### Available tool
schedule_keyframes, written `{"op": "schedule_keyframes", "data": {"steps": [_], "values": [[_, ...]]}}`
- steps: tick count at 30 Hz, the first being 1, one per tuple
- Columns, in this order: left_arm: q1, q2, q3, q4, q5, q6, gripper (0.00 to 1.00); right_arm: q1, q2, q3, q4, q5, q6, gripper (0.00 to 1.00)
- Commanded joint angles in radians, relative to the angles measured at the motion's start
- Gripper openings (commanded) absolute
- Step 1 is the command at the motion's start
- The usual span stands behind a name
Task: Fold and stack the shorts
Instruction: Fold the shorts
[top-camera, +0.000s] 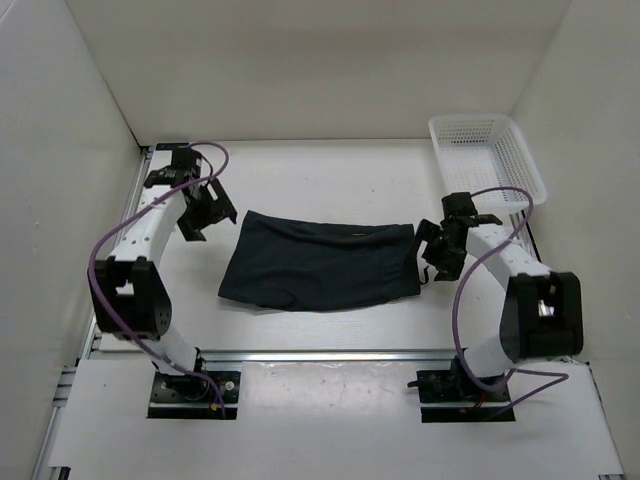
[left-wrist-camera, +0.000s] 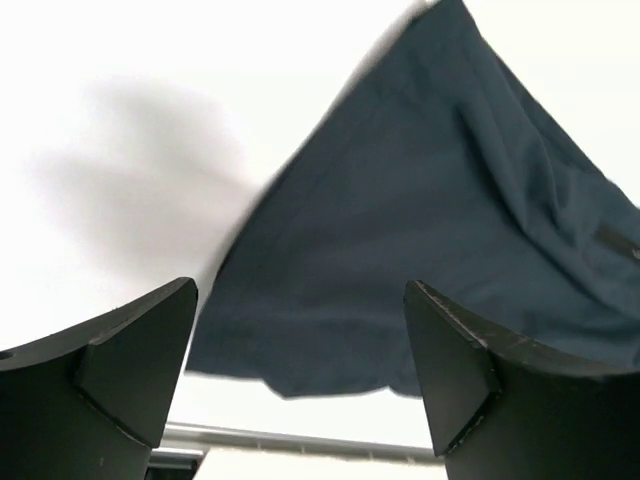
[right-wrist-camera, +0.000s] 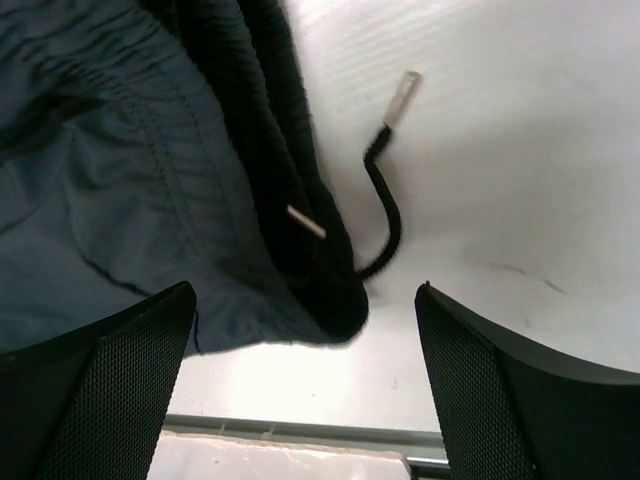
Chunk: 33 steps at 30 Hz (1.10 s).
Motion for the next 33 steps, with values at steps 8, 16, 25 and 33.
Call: {"op": "schedule_keyframes", "data": {"steps": [8,16,25,33], "values": [[-0.002,0.266,0.038,0.061,-0.041,0.013,0.75,-0.003,0.216,0.005,0.214,-0.110,-0.009,0.56],[0.007,0.324,-0.023,0.122,0.023,-0.007,0.60,-0.003,0.229,0.014,0.203,-0.055,-0.041,0.01],[0.007,0.321,-0.158,0.168,0.065,-0.016,0.59,-0.003,0.121,0.086,0.096,0.069,-0.083,0.00],[-0.039,0.263,-0.221,0.197,0.088,-0.038,0.58,0.127,0.069,0.287,-0.070,0.186,-0.124,0.00]]}}
